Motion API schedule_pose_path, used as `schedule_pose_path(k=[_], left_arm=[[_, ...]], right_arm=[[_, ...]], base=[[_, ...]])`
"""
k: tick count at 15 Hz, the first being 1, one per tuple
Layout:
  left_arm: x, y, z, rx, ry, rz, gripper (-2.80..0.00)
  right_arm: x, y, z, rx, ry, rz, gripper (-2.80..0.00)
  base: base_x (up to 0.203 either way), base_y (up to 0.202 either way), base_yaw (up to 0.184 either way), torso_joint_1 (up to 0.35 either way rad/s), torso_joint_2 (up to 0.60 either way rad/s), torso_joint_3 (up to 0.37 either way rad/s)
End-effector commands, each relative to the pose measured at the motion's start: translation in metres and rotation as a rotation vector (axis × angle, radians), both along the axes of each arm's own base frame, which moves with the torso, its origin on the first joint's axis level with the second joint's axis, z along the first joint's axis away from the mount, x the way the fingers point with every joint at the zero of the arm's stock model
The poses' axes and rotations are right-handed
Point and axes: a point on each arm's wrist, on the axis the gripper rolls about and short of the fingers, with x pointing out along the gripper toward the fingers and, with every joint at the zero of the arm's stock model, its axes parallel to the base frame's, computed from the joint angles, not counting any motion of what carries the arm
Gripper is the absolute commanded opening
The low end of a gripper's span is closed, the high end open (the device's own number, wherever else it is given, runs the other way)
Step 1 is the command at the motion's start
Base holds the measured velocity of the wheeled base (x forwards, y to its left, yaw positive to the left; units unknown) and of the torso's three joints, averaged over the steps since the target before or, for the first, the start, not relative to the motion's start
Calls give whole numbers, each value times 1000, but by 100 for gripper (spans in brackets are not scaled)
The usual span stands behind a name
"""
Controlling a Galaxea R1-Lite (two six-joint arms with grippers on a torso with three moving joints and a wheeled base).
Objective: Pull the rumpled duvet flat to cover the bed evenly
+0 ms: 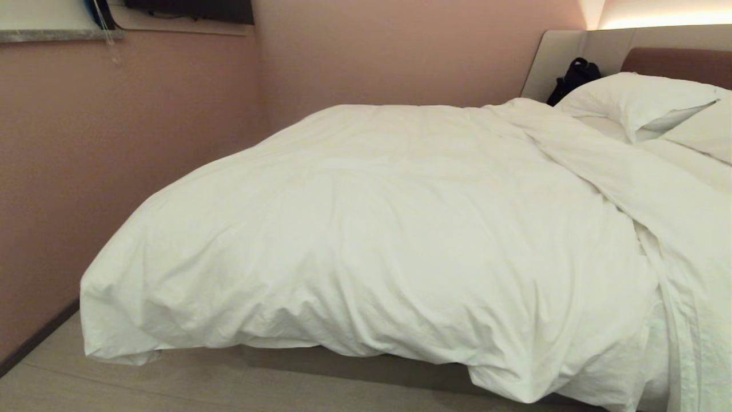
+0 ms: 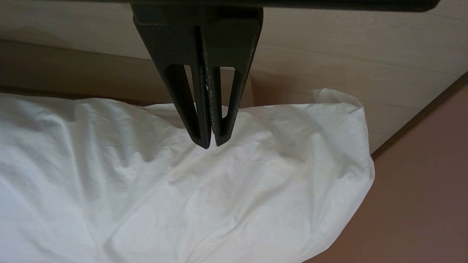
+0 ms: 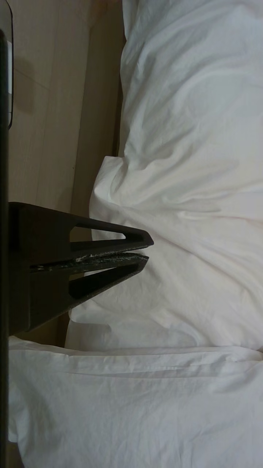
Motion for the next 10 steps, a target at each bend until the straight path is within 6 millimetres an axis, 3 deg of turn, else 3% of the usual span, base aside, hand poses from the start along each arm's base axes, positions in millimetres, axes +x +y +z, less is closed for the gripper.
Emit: schedule_pose_path(k=[1, 10], left_arm=[[0, 0, 0, -4, -1, -2, -280], [0, 0, 0, -4, -1, -3, -280]], right_arm=[[0, 0, 0, 0, 0, 1, -280], [0, 0, 0, 0, 0, 0, -280]], base=[[0, 0, 0, 0, 0, 0], [0, 0, 0, 0, 0, 0]])
